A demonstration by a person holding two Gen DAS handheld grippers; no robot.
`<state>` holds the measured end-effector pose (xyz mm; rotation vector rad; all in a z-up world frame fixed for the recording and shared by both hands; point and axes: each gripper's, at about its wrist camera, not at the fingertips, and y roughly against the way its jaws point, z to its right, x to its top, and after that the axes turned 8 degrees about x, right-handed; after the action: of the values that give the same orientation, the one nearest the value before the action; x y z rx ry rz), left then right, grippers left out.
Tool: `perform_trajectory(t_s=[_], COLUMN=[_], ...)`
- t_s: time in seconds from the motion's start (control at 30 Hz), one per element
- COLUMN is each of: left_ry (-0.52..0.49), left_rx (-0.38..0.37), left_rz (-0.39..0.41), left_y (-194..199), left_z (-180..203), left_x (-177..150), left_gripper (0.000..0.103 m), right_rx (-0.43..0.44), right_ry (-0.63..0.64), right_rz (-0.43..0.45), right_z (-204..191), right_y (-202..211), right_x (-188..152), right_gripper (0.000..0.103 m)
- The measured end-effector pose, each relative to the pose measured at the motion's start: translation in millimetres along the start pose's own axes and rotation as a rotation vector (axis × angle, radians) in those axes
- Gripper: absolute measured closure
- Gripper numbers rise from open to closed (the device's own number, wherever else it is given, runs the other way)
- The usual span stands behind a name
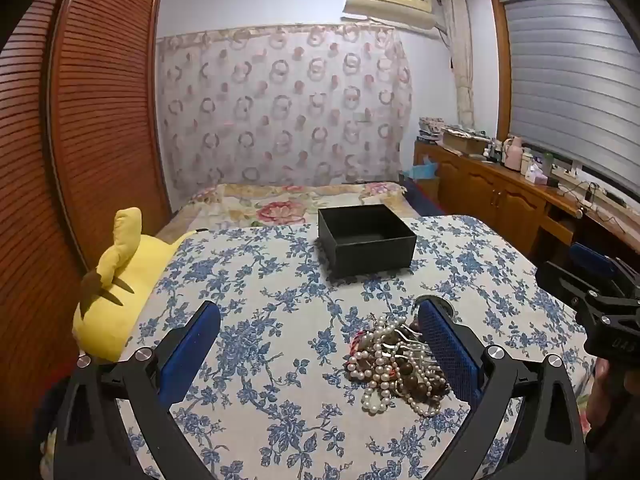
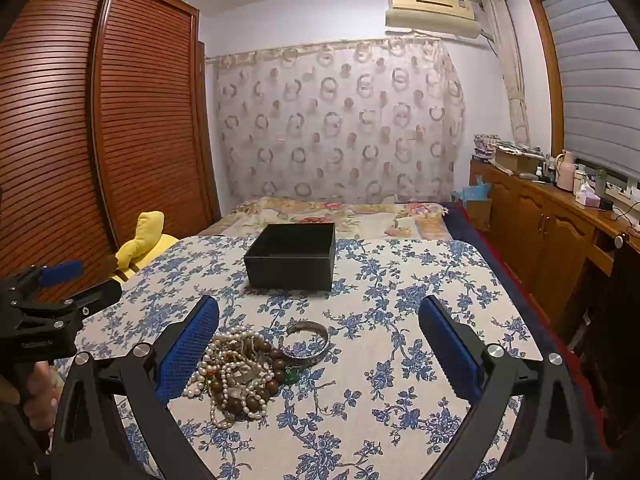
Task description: Organize jewelry
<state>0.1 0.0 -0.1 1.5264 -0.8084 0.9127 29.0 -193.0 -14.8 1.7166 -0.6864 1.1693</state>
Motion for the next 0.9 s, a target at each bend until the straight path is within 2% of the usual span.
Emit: perform_trajectory(t_s=[0.9], left_ry=[0.008], left_rx=[-0.01], left_rz=[0.017], left_y=[8.7], left_z=[2.4], left_x=[2.6], left_gripper=[0.007], right_rx=[0.001], right_ry=[-0.002], right_rz=[0.007], right_z=[0.4], right_y=[2.5], right_x=[0.3], right_gripper=[0.002])
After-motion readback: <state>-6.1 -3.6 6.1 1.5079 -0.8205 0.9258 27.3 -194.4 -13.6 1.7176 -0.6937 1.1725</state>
